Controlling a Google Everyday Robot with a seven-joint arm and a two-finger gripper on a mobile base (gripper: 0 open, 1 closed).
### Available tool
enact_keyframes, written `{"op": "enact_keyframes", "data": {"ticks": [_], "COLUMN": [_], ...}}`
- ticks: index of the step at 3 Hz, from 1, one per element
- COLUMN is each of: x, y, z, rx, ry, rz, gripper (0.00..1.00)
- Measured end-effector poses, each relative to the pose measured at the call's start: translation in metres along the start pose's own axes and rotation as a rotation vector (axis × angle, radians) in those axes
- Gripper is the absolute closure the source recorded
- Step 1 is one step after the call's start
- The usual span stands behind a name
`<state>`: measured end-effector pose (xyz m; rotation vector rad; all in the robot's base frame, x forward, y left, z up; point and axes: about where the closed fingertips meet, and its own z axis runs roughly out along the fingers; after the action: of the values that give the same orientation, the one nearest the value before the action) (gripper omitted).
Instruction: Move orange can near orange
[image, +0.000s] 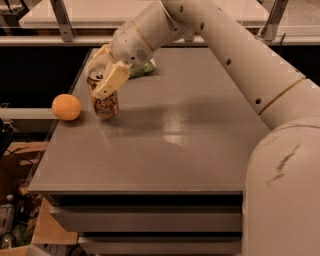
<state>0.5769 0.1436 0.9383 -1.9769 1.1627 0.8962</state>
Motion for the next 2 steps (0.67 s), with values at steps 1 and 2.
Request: {"op": "enact_keyframes", "data": {"ticks": [1, 2], "x": [0.0063, 0.0073], "y": [0.0061, 0.0092], "z": [0.0003, 0.0044], "rx": [-0.014, -0.031], "ry": [-0.012, -0.023], "rz": [0.013, 0.017], "gripper": [1.0, 1.0]}}
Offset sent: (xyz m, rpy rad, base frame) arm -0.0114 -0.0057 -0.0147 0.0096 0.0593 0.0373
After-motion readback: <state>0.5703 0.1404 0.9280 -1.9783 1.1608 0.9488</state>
